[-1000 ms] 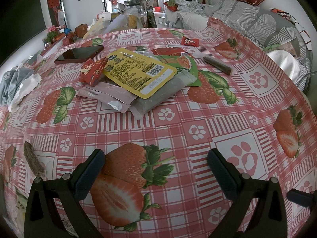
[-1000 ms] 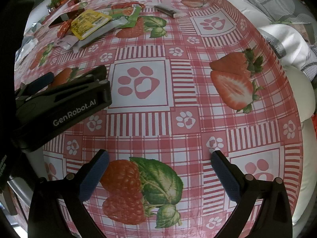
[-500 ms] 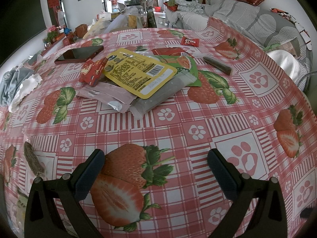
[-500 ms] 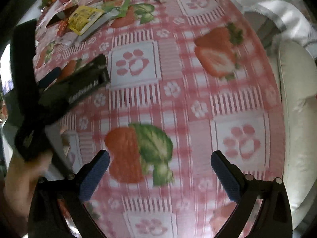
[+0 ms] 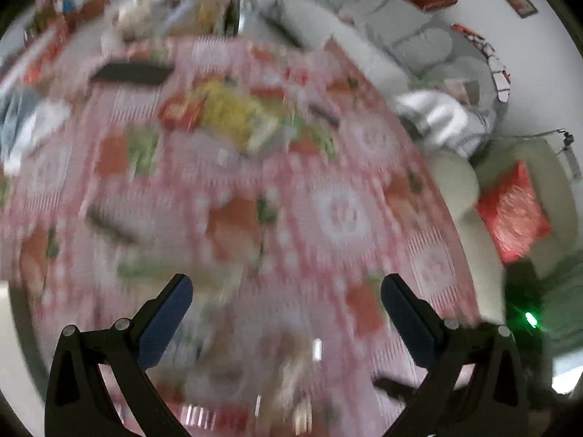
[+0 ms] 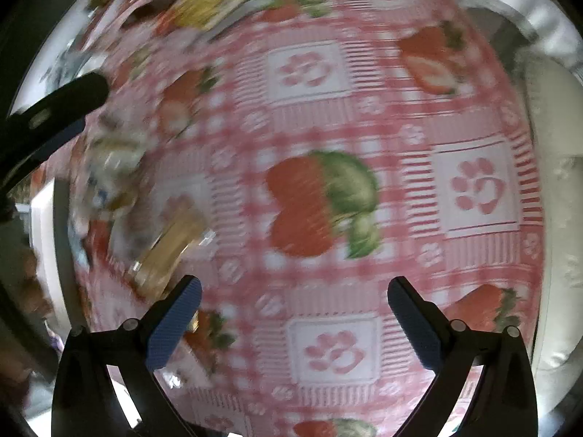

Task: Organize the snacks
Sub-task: 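Move both tools over the pile of snack packets, then grasp the white Crispy Cranberry packet with the right gripper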

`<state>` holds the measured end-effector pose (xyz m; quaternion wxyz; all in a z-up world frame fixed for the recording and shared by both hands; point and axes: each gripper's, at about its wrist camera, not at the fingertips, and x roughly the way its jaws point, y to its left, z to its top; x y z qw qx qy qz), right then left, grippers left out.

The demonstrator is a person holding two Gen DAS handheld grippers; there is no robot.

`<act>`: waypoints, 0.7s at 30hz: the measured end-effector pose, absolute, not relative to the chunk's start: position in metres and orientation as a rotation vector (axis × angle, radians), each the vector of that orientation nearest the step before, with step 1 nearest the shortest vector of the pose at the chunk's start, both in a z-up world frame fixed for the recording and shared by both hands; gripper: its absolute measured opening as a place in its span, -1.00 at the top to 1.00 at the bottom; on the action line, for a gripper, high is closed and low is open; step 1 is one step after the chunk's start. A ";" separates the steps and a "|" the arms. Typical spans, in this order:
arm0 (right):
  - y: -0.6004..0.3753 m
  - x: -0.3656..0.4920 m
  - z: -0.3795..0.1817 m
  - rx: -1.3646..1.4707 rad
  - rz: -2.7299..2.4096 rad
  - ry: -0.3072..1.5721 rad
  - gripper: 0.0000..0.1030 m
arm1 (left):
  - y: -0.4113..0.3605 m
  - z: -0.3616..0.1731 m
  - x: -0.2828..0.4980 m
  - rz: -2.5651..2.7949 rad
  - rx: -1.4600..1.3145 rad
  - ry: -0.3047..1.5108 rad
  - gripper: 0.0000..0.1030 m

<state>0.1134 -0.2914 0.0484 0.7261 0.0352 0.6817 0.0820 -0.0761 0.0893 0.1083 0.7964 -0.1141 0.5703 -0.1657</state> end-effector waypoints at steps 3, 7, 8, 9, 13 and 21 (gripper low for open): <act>-0.259 0.096 0.046 -0.010 0.265 1.536 -1.00 | 0.113 0.096 -0.109 -0.361 -0.256 1.314 -1.00; -0.234 0.079 0.026 -0.017 0.334 1.638 -1.00 | 0.138 0.080 -0.155 -0.288 -0.247 1.399 -1.00; -0.231 0.077 0.022 -0.015 0.339 1.659 -1.00 | 0.144 0.077 -0.162 -0.253 -0.243 1.424 -1.00; -0.224 0.072 0.018 -0.017 0.336 1.684 -1.00 | 0.149 0.074 -0.170 -0.222 -0.244 1.442 -1.00; -0.211 0.060 0.005 -0.029 0.300 1.728 -1.00 | 0.162 0.060 -0.190 -0.132 -0.203 1.550 -1.00; -0.202 0.062 -0.005 0.007 0.207 1.769 -1.00 | 0.194 0.046 -0.193 -0.048 -0.214 1.601 -1.00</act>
